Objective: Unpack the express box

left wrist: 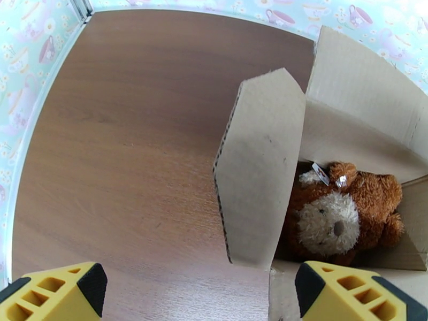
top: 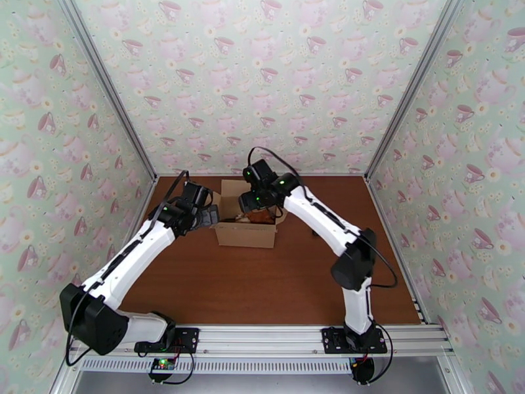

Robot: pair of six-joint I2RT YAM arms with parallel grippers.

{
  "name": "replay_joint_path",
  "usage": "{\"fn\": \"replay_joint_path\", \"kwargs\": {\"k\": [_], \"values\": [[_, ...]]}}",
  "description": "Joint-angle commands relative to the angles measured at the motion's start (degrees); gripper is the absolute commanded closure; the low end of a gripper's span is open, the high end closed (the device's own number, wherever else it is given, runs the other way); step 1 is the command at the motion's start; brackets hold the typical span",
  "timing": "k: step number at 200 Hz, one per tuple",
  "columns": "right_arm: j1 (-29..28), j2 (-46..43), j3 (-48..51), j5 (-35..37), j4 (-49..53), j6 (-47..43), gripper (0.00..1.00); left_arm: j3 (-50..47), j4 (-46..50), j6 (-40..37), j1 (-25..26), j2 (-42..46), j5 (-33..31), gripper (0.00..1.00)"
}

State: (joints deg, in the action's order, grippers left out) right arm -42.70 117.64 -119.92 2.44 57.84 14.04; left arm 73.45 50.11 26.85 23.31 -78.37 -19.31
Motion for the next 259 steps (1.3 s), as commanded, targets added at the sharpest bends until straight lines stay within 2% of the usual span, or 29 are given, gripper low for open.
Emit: {"fn": "replay_joint_path", "kwargs": {"k": [1, 45, 57, 64, 160, 188, 208, 217, 229, 250, 259], "values": [[-0.36, 2.13, -3.13, -0.86, 1.31, 1.74, 0.2, -1.41, -1.67, 0.57, -0.06, 1.54, 1.71, 0.0], [-1.41, 8.05, -2.17, -0.2, 0.45, 3.93, 0.12, -3.2, -2.73, 0.81, 0.0, 2.6, 2.2, 0.0], [-1.39, 9.54, -1.92, 0.34, 0.07, 4.77, 0.05, -3.64, -3.0, 0.99, -0.02, 2.77, 2.71, 0.0], [-1.48, 10.25, -1.38, 0.89, -0.54, 5.25, 0.04, -3.88, -3.17, 1.07, 0.02, 2.94, 2.94, 0.0], [-1.42, 16.96, 3.46, 2.94, -7.71, 10.03, 0.04, -3.83, -1.68, 0.61, -0.15, 3.96, 3.16, 0.0], [-1.44, 17.62, 5.55, 4.24, -8.95, 11.17, 0.08, -4.27, -1.6, 0.99, -0.11, 4.47, 3.32, 0.0], [-1.41, 16.95, 7.97, 4.01, -10.41, 12.26, 0.22, -4.53, -1.33, 1.14, -0.12, 5.04, 2.99, 0.0], [-1.49, 16.31, 8.97, 4.0, -11.09, 12.54, 0.38, -4.77, -1.33, 1.19, -0.08, 5.32, 2.73, 0.0], [-1.42, 15.26, 9.87, 4.16, -11.74, 12.74, 0.51, -4.99, -1.24, 1.27, -0.06, 5.66, 2.55, 0.0], [-1.5, 13.06, 10.24, 4.6, -11.81, 12.61, 0.86, -5.2, -1.24, 1.51, -0.11, 5.89, 2.56, 0.0], [-1.39, 12.05, 10.23, 4.81, -11.79, 12.52, 0.97, -5.29, -1.33, 1.62, -0.15, 6.0, 2.49, 0.0]]}}
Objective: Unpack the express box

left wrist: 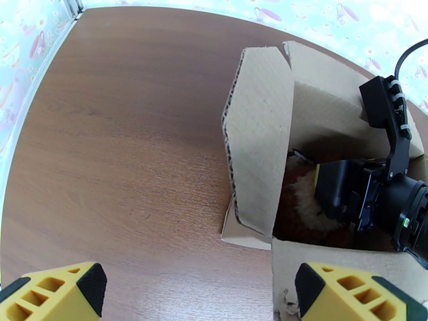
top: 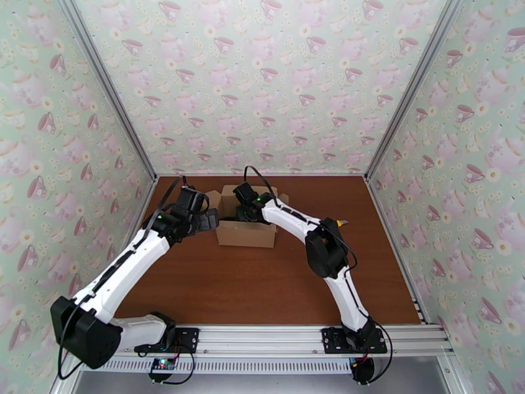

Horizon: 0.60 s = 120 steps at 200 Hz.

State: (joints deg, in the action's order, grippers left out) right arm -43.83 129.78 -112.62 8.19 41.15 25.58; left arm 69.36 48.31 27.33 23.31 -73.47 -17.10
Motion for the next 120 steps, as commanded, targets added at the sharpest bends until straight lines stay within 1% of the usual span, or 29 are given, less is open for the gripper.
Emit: {"fn": "replay_joint_path", "kwargs": {"k": [1, 3, 58, 120], "values": [[-0.31, -0.2, 2.89, -0.91, 4.91, 1.01, 0.98, -1.18, 0.51, 1.14, -0.17, 1.12, 0.26, 0.0], [-0.29, -0.44, 2.85, -0.9, 4.86, 1.0, 1.0, -1.23, 0.48, 1.17, -0.12, 1.16, 0.24, 0.0], [-0.23, -6.17, -0.95, 0.39, 6.27, 0.43, 1.0, -1.66, 0.11, 1.56, -0.1, 1.94, 0.2, 0.0], [-0.23, -10.07, -5.41, 0.56, 7.28, -0.01, 1.0, -1.82, 0.24, 1.58, -0.11, 2.37, -0.32, 0.0]]}}
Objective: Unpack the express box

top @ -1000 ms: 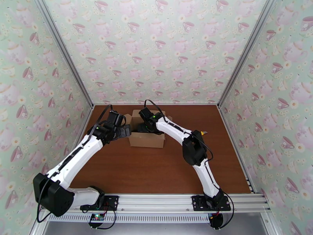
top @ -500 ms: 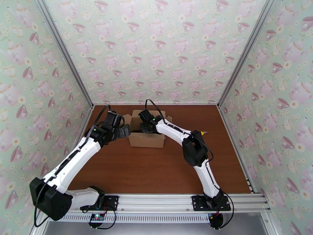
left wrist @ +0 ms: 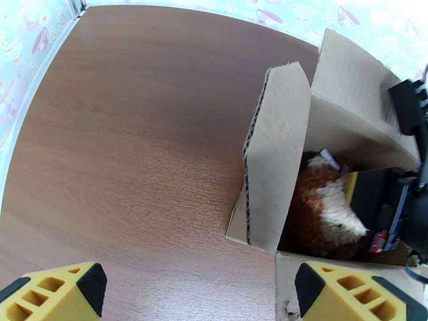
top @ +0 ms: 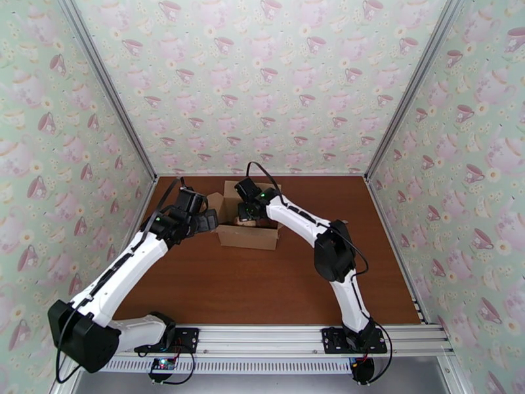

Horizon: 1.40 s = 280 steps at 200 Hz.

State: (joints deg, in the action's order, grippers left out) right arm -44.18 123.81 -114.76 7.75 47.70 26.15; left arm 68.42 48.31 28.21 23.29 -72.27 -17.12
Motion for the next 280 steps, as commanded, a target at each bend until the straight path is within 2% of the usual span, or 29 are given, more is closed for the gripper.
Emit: {"fn": "replay_joint_path", "kwargs": {"k": [1, 183, 239, 280], "values": [[0.13, -4.19, -3.31, 0.98, 0.68, -0.58, 1.0, -0.9, 0.22, 0.71, -0.09, 1.21, -0.33, 0.0], [0.07, -13.46, -15.9, 2.8, 5.64, -4.58, 1.0, -0.27, 0.38, 1.01, -0.09, 2.08, -1.42, 0.0], [-0.2, -19.88, -15.44, -1.69, 8.94, -5.14, 1.0, 0.33, 0.12, 0.97, -0.01, 1.52, -2.48, 0.0], [-1.99, -26.99, -10.11, -2.91, 10.88, -6.44, 1.0, 1.43, 0.15, 0.68, -0.08, 1.17, -3.71, 0.0]]}}
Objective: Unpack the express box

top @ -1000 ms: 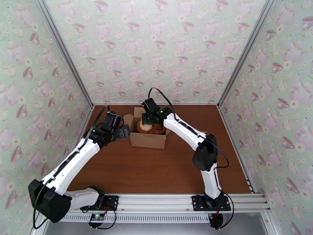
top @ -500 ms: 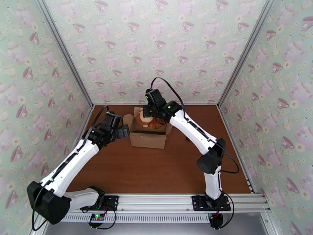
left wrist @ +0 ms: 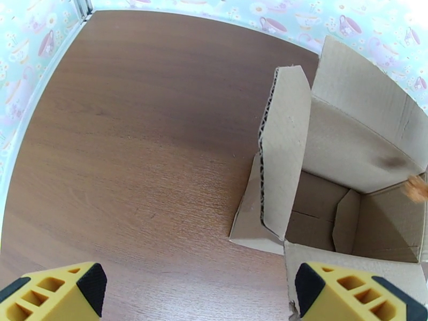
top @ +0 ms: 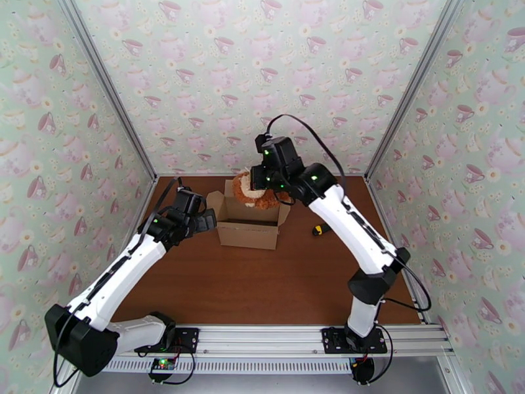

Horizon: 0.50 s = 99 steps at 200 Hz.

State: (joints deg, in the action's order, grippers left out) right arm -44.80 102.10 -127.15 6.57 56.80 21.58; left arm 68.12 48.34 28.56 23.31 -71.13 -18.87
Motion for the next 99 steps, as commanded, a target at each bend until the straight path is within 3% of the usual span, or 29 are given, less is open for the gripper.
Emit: {"fn": "replay_joint_path", "kwargs": {"k": [1, 53, 99], "values": [[-1.41, -5.53, 2.45, -1.64, 1.81, -1.88, 1.0, 1.74, 0.13, 0.34, -0.11, 0.03, -1.96, 0.0], [-1.7, -15.92, 6.82, -0.05, 4.42, -2.55, 1.0, 2.2, 0.23, -0.17, -0.11, -1.24, -4.71, 0.0], [-1.67, -23.6, 13.49, -5.32, 8.81, -1.83, 1.0, 2.88, -0.17, 0.6, -0.06, -0.82, -5.28, 0.0]]}}
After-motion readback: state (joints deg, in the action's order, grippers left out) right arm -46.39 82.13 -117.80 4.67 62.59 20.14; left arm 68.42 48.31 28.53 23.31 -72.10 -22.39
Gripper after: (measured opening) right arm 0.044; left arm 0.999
